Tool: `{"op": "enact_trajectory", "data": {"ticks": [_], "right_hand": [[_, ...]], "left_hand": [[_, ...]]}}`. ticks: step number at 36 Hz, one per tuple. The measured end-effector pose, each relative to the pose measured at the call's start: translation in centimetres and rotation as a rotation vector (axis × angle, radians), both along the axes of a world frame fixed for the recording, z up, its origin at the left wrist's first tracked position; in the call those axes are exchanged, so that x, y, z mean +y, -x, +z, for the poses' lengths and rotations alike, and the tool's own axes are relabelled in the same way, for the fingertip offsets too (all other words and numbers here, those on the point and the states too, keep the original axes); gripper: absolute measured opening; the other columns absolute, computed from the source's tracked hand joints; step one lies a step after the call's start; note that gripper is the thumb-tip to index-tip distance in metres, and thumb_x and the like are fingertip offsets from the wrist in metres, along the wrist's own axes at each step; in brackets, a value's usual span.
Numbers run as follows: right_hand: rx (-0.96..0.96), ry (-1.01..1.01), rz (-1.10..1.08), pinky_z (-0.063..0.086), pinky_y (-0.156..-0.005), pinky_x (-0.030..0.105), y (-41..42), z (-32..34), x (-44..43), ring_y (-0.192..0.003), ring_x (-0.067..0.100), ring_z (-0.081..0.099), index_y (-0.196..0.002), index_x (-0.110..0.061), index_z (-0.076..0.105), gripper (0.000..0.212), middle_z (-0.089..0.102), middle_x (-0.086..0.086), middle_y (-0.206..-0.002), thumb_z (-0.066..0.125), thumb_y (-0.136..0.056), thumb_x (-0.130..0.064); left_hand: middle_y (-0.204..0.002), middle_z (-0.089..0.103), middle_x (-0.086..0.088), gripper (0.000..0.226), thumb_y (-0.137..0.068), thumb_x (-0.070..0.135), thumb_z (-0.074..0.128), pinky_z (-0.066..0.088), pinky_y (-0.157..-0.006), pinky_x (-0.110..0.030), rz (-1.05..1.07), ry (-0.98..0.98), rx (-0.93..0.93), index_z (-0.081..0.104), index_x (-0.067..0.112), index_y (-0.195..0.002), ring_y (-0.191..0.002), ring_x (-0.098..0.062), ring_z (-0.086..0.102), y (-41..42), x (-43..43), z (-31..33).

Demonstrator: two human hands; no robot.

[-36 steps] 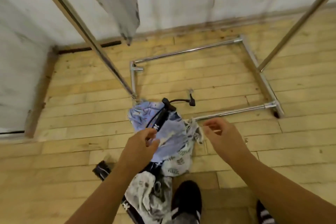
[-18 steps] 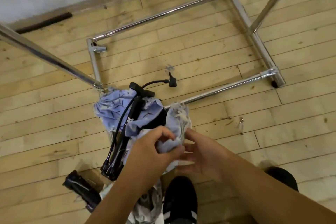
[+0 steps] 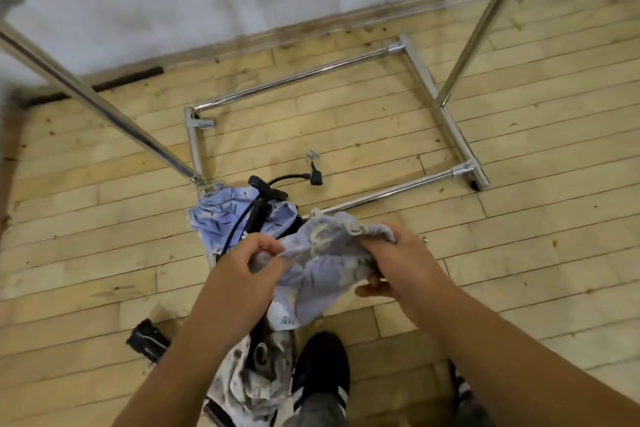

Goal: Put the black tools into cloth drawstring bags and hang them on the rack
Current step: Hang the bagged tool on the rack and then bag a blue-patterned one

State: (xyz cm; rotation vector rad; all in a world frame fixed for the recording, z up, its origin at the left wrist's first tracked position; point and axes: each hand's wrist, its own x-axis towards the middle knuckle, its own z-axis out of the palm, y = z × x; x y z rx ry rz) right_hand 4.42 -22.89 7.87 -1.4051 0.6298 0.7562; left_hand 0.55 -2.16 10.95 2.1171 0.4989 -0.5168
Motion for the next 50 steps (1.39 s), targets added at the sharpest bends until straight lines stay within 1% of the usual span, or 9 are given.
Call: {"op": "enact_trajectory", "data": {"ticks": [8,12,15,21,27,33,42,47,50], "right_hand": [[0.101,-0.022,0.069,0.064,-0.078,0.047,0.2,-3.8,-1.7,-0.096,0.032,0.075,-0.105,-0.017,0.074,0.020,0.078,0.013,-0.105,0.066,-0.098,-0.034],[0.148,-0.068,-0.104,0.058,-0.072,0.039,-0.1,-9.0,-4.4,-0.105,0.029,0.065,-0.118,-0.025,0.066,0.026,0.067,0.018,-0.122,0.054,-0.101,-0.010],[0.167,-0.047,-0.148,0.056,-0.081,0.044,0.0,-13.0,-7.1,-0.115,0.029,0.063,-0.129,-0.030,0.061,0.048,0.066,0.012,-0.126,0.050,-0.093,-0.001],[0.140,0.475,-0.184,0.060,-0.085,0.046,-0.7,-19.8,-11.4,-0.100,0.022,0.065,-0.123,-0.026,0.058,0.031,0.067,0.006,-0.113,0.064,-0.093,-0.021],[0.003,0.931,0.063,0.044,-0.075,0.027,0.1,-23.6,-11.2,-0.096,0.021,0.060,-0.111,-0.015,0.062,0.033,0.063,0.006,-0.109,0.070,-0.092,-0.041],[-0.025,0.937,0.134,0.037,-0.056,0.011,0.3,-23.7,-10.2,-0.073,0.002,0.056,-0.095,-0.018,0.063,0.011,0.065,0.007,-0.100,0.058,-0.103,-0.023],[-0.199,0.389,-0.015,0.058,-0.068,0.023,0.3,-16.3,-2.9,-0.081,0.011,0.070,-0.090,-0.023,0.070,0.014,0.074,-0.006,-0.083,0.061,-0.101,-0.023],[-0.353,0.403,0.395,0.049,-0.074,0.007,0.5,-15.0,-0.7,-0.087,-0.003,0.064,-0.107,-0.035,0.076,0.015,0.072,-0.017,-0.100,0.064,-0.100,-0.029],[-0.287,0.623,0.686,0.054,-0.081,0.022,1.0,-15.9,-1.4,-0.089,0.012,0.065,-0.105,-0.030,0.081,0.022,0.069,-0.007,-0.108,0.064,-0.097,-0.041]], "left_hand": [[-0.088,0.069,0.029,0.030,-0.101,0.008,0.056,0.048,-0.058,-0.024,-0.285,0.013,0.068,0.064,0.033,-0.088,-0.069,0.000,0.063,-2.0,-1.6,-5.5],[-0.082,0.072,0.026,0.047,-0.105,0.008,0.051,0.048,-0.061,-0.013,-0.400,0.046,0.171,0.072,0.042,-0.080,-0.072,-0.002,0.066,-2.8,-2.5,-9.7],[-0.085,0.076,0.001,0.045,-0.105,0.012,0.050,0.054,-0.062,-0.035,-0.308,0.021,0.248,0.078,0.039,-0.082,-0.073,-0.023,0.068,-3.3,-2.2,-13.3],[-0.078,0.072,0.005,0.013,-0.103,0.032,0.059,0.047,-0.060,-0.023,-0.144,0.063,0.219,0.068,0.036,-0.095,-0.064,-0.001,0.064,-4.0,-2.7,-17.1],[-0.064,0.068,-0.001,0.009,-0.093,0.039,0.069,0.041,-0.054,-0.025,-0.088,0.173,0.212,0.060,0.038,-0.092,-0.049,-0.007,0.049,-3.5,-2.7,-17.5],[-0.080,0.075,0.004,0.014,-0.093,0.029,0.073,0.055,-0.065,-0.037,-0.222,0.206,0.254,0.073,0.043,-0.091,-0.069,-0.024,0.067,-3.6,-2.2,-16.9],[-0.129,0.049,0.025,0.053,-0.097,0.030,0.070,0.044,-0.075,-0.006,-0.448,0.013,0.243,0.049,0.044,-0.144,-0.097,0.006,0.057,-4.4,-3.2,-16.5],[-0.144,0.043,0.023,0.071,-0.094,0.019,0.070,0.048,-0.095,-0.014,-0.479,0.113,0.157,0.039,0.042,-0.153,-0.122,0.003,0.052,-4.2,-3.6,-15.2],[-0.145,0.041,0.026,0.070,-0.095,0.017,0.068,0.051,-0.096,-0.018,-0.404,0.152,0.113,0.039,0.043,-0.153,-0.125,0.005,0.053,-3.2,-2.7,-14.7]]}}
